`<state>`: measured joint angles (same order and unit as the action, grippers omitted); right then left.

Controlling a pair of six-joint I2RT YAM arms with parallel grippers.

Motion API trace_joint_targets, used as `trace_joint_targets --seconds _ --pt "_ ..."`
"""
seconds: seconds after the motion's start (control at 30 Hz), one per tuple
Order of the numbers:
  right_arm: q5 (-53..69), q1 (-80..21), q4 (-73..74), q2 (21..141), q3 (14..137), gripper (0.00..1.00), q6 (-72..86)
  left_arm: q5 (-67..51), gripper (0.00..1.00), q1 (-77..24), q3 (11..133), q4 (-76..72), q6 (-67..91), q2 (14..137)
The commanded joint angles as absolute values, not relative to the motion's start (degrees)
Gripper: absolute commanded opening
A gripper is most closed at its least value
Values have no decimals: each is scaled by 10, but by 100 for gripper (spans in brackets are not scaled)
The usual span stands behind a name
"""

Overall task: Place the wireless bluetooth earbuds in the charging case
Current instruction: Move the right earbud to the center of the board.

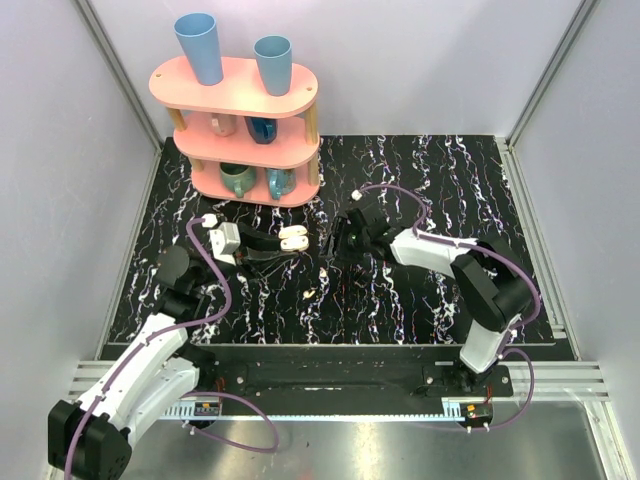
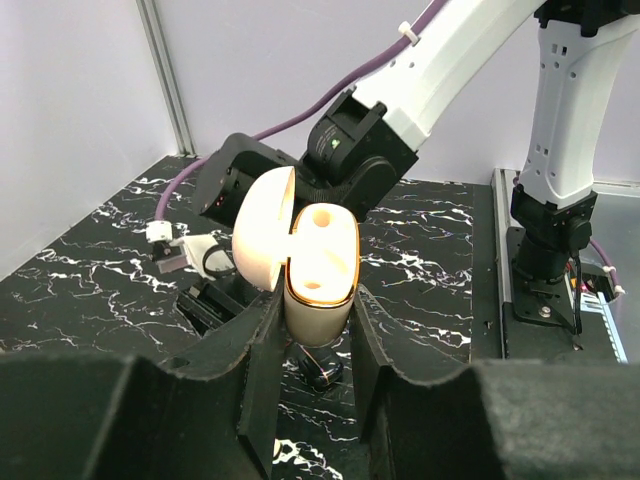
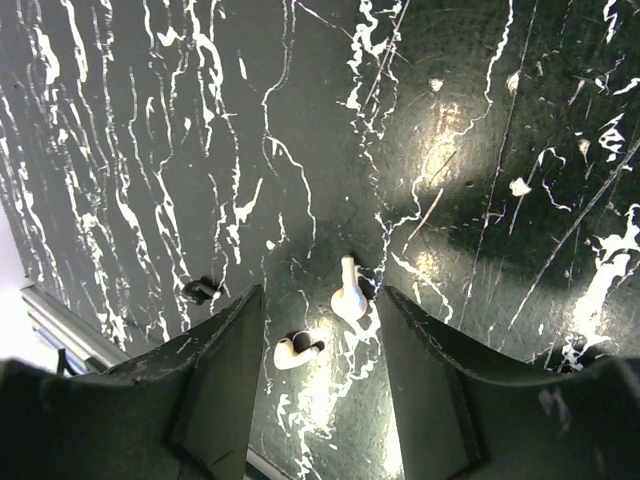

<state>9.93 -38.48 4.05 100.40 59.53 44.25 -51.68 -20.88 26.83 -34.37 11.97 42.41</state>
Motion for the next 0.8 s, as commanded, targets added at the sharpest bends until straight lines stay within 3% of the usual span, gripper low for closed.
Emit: trace_joint_targets --seconds 0.0,0.77 --pt "62 -401 10 1023 599 56 453 -501 0 -204 269 -356 113 414" --pt "13 -445 27 1056 599 49 451 -496 0 -204 269 -346 110 414"
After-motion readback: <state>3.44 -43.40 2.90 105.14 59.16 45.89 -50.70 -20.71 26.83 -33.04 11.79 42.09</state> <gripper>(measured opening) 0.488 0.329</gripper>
